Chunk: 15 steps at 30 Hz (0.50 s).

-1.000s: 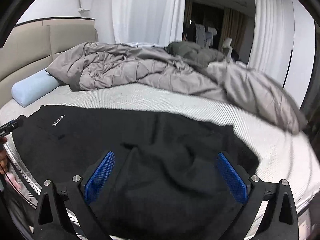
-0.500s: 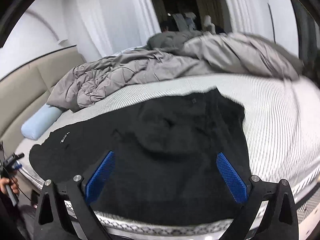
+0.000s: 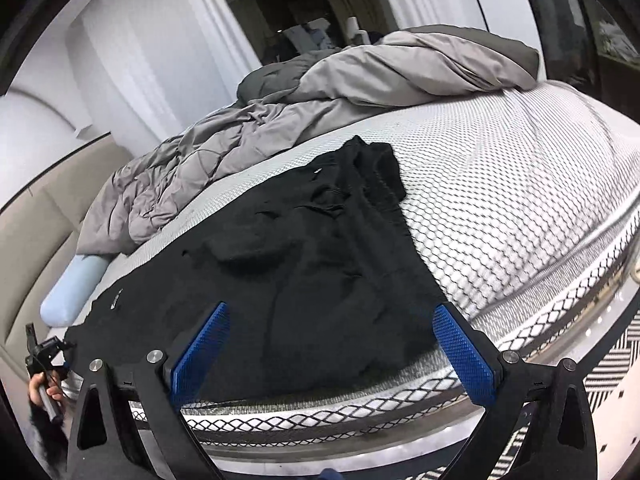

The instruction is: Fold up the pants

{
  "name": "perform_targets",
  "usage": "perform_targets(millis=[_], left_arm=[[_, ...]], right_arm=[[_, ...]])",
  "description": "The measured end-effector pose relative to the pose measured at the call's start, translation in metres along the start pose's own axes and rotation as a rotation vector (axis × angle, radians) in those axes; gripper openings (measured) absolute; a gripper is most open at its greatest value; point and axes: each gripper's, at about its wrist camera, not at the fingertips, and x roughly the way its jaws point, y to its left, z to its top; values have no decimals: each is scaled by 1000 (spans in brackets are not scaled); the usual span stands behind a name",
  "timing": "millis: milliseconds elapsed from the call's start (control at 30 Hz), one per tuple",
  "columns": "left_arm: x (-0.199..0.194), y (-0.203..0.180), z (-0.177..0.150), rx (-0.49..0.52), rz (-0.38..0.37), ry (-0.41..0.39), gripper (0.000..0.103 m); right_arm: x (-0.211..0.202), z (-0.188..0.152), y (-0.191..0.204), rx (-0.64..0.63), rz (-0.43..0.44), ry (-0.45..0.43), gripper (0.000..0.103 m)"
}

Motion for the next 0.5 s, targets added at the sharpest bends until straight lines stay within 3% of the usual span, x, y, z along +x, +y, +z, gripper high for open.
perform_targets(millis=[100, 233, 333, 500], left_arm=[[-27, 17, -8, 8, 56, -49, 2], [-40, 30, -12, -2, 73, -40, 2], [-41, 27, -11, 0, 87, -49, 2], [-39, 15, -8, 19, 98, -53, 2]], right_arm=[[-6, -5, -11, 30, -11, 6, 103], [-6, -13, -38, 115, -1, 19, 103], [7, -19, -59, 211, 90, 65, 90], [31, -24, -75, 350, 251, 59, 80]])
